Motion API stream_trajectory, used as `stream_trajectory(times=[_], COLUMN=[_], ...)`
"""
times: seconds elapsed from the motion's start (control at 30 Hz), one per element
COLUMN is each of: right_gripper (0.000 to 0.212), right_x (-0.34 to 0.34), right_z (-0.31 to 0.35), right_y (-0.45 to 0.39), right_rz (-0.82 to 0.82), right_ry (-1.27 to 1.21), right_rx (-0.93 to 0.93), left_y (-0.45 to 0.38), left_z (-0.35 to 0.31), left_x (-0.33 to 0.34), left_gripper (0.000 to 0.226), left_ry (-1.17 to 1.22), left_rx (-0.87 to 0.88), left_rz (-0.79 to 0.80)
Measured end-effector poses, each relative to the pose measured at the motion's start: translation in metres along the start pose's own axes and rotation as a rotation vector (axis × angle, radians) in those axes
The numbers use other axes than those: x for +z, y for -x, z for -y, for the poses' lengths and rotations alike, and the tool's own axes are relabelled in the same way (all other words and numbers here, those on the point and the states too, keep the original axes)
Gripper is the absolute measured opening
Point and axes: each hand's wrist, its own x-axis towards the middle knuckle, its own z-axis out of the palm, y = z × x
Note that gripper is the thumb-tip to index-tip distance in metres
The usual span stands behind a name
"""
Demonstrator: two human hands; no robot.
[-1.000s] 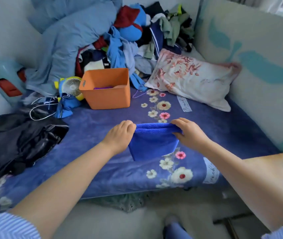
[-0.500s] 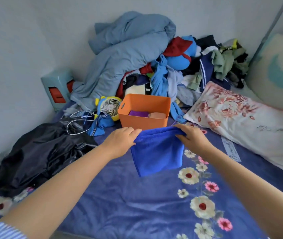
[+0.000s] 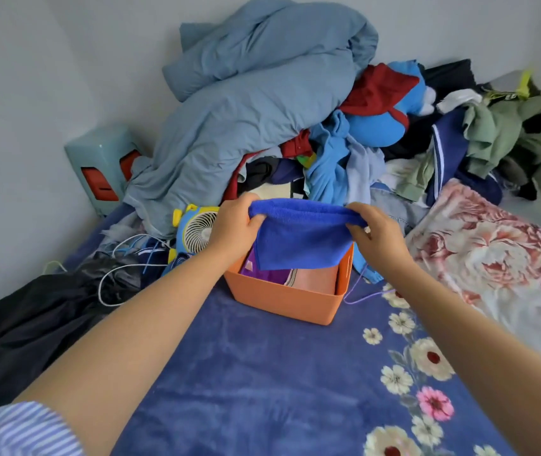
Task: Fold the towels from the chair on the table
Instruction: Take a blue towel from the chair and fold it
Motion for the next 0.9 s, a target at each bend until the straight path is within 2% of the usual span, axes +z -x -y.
stream_trajectory(times=[0.17,0.33,0.4,0.5,0.6,0.73,0.8,0.9], right_gripper=[0.036,0.036,0.036,0.035,0.030,0.033,0.032,0.031], right_x=[0.030,0.080,0.097,0.135,0.172,0.216,0.233,0.254], right_z=[-0.019,-0.068,-0.088,-0.125,-0.163,-0.215,-0.232,-0.250], right_y=[-0.077,-0.129,-0.141,-0.160,-0.171,-0.180,-0.184,-0.192], right_rz=[-0.063,-0.018,0.050,0.169,0.327,0.558,0.643,0.684], right_ry=[-0.061,-0.073,-0.041,0.037,0.137,0.287,0.390,0.502], right_rx=[0.056,0.240,0.298,0.378,0.494,0.677,0.707,0.672], left_y=[-0.084,-0.130,-0.136,-0.142,-0.141,-0.139,-0.137,-0.140], left_z=[0.025,0.076,0.094,0.127,0.156,0.183,0.191,0.201], left_x=[0.040,0.116,0.143,0.195,0.249,0.309,0.339,0.378], left_gripper=[0.025,0.024,0.025,0.025,0.016,0.029,0.031,0.029], left_ry=[0.302,0.341,0.307,0.278,0.219,0.079,0.060,0.040], left_rx=[-0.211,-0.257,-0.256,-0.349,-0.429,-0.445,-0.446,-0.514], left_rz=[-0.038,0.052,0.118,0.265,0.405,0.577,0.644,0.702])
